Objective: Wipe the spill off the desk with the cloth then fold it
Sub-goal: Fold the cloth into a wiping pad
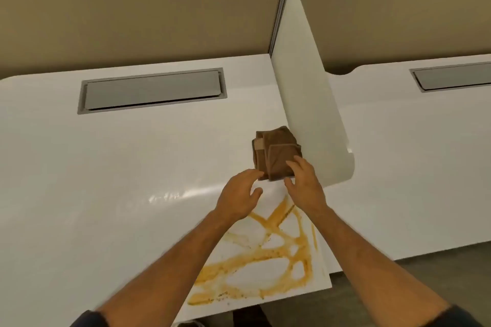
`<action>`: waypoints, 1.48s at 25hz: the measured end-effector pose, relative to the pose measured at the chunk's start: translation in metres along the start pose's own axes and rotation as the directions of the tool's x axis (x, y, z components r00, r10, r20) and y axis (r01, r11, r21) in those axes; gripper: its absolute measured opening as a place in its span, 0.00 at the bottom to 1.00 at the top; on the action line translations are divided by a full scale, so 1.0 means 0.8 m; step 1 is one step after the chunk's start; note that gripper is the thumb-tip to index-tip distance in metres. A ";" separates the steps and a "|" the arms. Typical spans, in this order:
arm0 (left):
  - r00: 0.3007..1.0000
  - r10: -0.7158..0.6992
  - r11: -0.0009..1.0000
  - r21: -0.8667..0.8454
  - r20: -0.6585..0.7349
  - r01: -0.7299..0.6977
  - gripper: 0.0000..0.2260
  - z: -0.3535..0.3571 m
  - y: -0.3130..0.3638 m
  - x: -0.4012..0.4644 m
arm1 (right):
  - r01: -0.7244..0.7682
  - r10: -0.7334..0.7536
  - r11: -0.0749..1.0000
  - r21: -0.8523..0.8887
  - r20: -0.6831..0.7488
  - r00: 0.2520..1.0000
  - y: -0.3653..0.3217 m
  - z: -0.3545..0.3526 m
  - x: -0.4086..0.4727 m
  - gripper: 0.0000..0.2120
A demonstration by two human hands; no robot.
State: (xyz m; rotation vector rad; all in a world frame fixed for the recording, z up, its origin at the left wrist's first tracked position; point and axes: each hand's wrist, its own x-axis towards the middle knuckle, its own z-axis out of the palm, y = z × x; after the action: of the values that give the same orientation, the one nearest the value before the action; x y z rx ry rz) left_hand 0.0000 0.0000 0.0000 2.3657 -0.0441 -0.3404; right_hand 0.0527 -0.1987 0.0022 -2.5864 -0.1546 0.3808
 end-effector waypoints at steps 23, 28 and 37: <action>0.981 0.102 0.985 -0.121 -0.162 -0.122 0.28 -0.112 0.055 -0.003 | 0.200 -0.166 0.883 0.424 -0.116 0.979 -0.123 -0.062 -0.004 0.14; 0.971 0.092 0.922 -0.349 -0.223 -0.167 0.17 -0.167 0.052 -0.087 | 0.188 -0.176 0.808 0.559 -0.075 0.981 -0.175 -0.077 -0.073 0.10; 0.985 0.114 0.882 -0.444 -0.129 -0.160 0.15 -0.258 -0.019 -0.232 | 0.060 -0.127 0.780 0.622 0.065 0.990 -0.241 -0.001 -0.226 0.03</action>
State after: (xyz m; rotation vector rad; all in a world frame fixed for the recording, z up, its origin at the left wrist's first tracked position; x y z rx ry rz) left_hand -0.1266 0.1736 0.1764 1.8981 -0.0762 -0.1418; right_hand -0.1264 -0.0665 0.1443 -1.8953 -0.1609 0.4416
